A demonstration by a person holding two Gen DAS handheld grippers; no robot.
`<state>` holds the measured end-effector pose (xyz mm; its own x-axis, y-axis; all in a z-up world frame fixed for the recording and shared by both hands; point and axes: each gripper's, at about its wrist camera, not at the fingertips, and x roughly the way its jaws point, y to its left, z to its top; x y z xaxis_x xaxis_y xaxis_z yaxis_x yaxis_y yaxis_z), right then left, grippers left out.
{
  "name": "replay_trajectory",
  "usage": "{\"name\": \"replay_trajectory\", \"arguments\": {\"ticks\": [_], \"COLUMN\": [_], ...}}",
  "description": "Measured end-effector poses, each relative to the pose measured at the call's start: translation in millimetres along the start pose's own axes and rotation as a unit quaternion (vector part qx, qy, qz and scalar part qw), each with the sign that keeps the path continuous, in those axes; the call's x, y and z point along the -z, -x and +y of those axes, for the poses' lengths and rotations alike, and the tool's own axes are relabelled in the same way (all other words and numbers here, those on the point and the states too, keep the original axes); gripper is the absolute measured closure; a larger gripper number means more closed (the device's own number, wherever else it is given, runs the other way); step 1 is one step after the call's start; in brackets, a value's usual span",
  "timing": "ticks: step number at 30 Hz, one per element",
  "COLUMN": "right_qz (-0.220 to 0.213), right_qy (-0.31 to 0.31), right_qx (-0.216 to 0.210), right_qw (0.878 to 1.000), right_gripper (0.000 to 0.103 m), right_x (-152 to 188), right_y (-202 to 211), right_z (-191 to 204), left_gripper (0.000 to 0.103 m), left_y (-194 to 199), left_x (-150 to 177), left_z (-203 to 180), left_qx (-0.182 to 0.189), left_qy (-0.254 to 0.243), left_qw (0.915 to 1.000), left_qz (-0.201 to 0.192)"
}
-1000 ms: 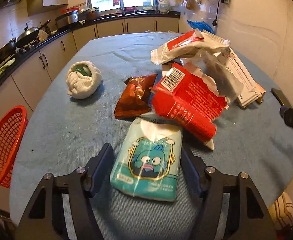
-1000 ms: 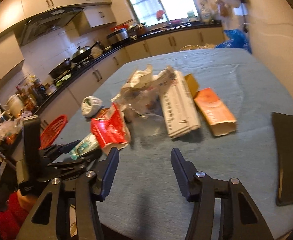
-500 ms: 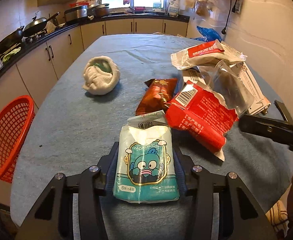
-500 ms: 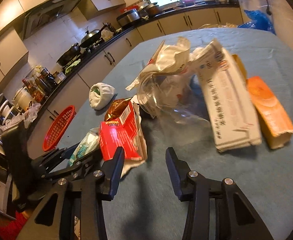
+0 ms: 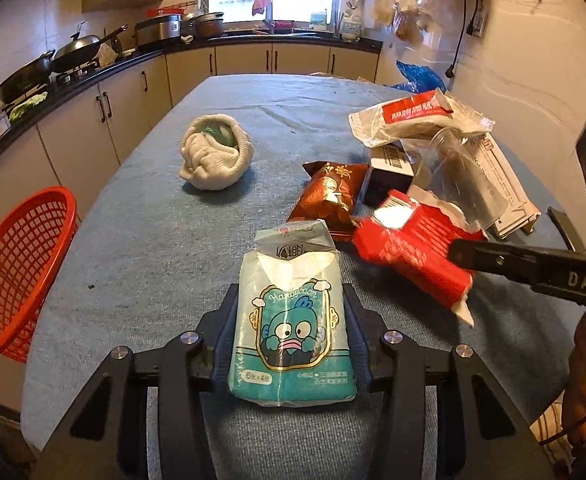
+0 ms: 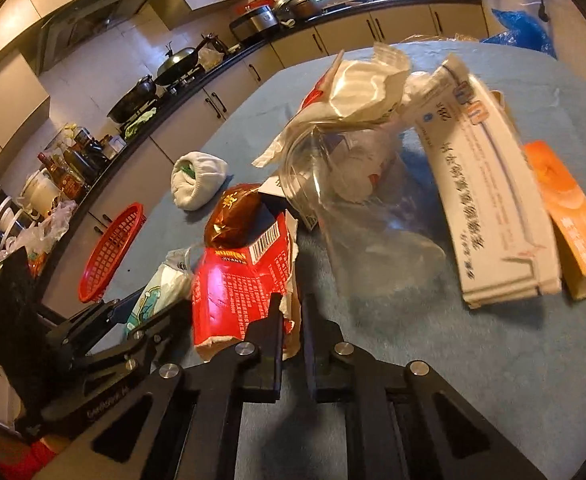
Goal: Collect trash
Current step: 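Grasp the blue-white tissue pack with the left tool while the right tool grasps the red snack box, then carry both items over the orange basket and open both tools to drop them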
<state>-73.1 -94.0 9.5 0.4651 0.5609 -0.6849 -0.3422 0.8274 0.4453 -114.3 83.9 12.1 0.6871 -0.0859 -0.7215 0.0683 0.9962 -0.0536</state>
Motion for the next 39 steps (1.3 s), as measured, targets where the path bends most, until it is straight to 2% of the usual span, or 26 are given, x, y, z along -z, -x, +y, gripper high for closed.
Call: {"name": "replay_trajectory", "arguments": {"ticks": [3,10,23,30,39], "right_qz": [-0.014,-0.047,-0.075,-0.074,-0.061], "right_qy": [-0.004,-0.006,0.009,0.026,0.070], "right_qx": [0.001,0.006,-0.001,-0.013,-0.044], "right_qw": [1.000,0.999,0.997,0.997,0.995], "right_gripper": [0.094,0.094,0.094,0.094,0.094], "right_x": [6.8,18.2,15.9,3.2,-19.1], "right_y": [13.5,45.5,72.6,65.9,45.7], "right_z": [-1.6,-5.5,2.0,21.3,70.0], "left_gripper": [0.057,0.057,0.057,0.057,0.057], "left_y": [6.9,25.0,41.2,52.1,73.4], "left_x": [0.6,-0.3,-6.2,-11.4,-17.3], "left_z": [0.0,-15.0,-6.4,16.8,76.5], "left_qx": [0.000,-0.008,-0.013,-0.024,-0.070], "left_qy": [0.007,-0.010,-0.003,0.017,0.063], "left_qw": [0.9999,0.9993,0.9987,0.9981,0.9933], "left_qz": [-0.010,-0.036,-0.049,-0.055,-0.067]}}
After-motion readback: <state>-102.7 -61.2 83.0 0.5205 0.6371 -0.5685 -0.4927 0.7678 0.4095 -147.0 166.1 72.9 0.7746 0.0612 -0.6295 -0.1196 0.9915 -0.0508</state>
